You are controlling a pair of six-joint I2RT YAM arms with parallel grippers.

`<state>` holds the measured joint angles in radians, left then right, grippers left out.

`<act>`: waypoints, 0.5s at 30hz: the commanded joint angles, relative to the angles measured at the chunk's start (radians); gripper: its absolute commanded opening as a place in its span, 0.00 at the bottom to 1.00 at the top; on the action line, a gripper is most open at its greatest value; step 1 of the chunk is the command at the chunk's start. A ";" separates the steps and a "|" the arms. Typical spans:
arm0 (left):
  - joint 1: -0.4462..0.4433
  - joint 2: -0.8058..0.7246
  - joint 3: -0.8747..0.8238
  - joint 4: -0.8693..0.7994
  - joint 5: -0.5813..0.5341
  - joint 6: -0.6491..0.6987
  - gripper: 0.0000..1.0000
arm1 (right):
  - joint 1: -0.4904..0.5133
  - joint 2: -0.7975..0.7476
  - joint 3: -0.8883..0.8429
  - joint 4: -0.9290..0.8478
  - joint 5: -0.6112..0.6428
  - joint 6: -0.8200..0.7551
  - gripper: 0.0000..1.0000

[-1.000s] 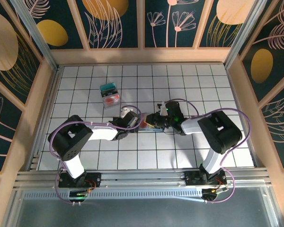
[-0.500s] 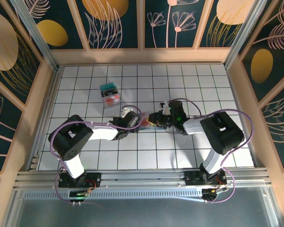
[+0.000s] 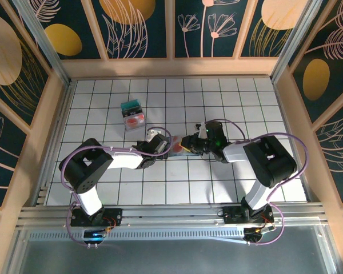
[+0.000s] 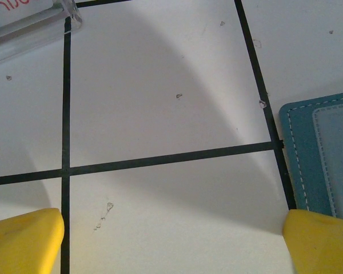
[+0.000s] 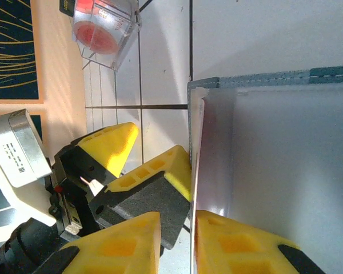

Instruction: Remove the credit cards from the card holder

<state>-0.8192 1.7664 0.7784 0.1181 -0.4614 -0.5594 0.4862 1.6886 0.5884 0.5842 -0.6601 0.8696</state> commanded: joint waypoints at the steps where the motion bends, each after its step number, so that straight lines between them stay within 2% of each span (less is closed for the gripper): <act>1: -0.009 0.035 0.009 -0.067 0.018 -0.001 0.99 | -0.011 -0.032 -0.019 0.017 -0.016 -0.014 0.23; 5: -0.009 0.036 0.012 -0.069 0.018 0.001 0.99 | -0.016 -0.032 -0.022 0.011 -0.013 -0.012 0.22; 15: -0.009 0.037 0.020 -0.075 0.015 0.005 0.99 | -0.031 -0.045 -0.023 -0.054 0.027 -0.036 0.05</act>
<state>-0.8192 1.7683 0.7883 0.1013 -0.4614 -0.5591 0.4633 1.6836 0.5732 0.5602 -0.6518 0.8616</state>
